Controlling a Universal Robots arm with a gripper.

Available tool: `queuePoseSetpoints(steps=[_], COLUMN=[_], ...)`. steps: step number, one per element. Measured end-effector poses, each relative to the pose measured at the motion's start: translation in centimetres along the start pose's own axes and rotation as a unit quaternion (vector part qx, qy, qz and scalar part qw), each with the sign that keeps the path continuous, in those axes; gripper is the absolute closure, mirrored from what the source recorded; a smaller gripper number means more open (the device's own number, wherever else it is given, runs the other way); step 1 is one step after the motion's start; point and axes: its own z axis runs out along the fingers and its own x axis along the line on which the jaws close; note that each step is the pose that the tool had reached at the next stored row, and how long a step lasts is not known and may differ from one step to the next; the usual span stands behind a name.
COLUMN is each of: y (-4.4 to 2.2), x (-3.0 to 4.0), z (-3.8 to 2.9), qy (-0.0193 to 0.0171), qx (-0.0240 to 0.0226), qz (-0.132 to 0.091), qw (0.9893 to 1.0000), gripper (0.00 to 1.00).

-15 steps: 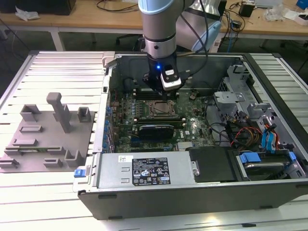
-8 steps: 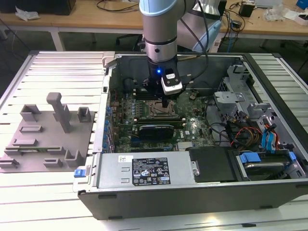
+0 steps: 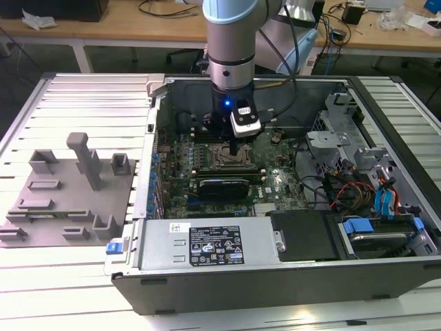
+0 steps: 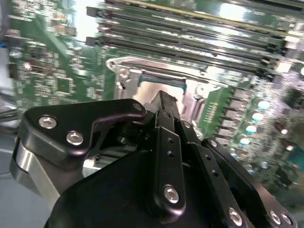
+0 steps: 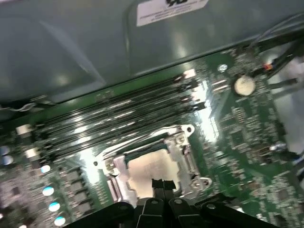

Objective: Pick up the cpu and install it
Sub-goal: 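Install the first cpu locking lever, then install the second cpu locking lever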

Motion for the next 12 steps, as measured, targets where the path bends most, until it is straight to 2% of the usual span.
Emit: queuePoseSetpoints(steps=[1, 2, 7, 12], y=[0.00, 0.00, 0.00, 0.00], x=[-0.01, -0.02, -0.05, -0.05], z=[-0.01, -0.01, -0.44, -0.46], qy=[0.0050, 0.0058, 0.0060, 0.0060], qx=[0.0019, 0.0022, 0.0021, 0.0021], qz=[0.000, 0.000, 0.000, 0.000], qw=[1.0000, 1.0000, 1.0000, 1.0000], gripper=[0.89, 0.89, 0.89, 0.89])
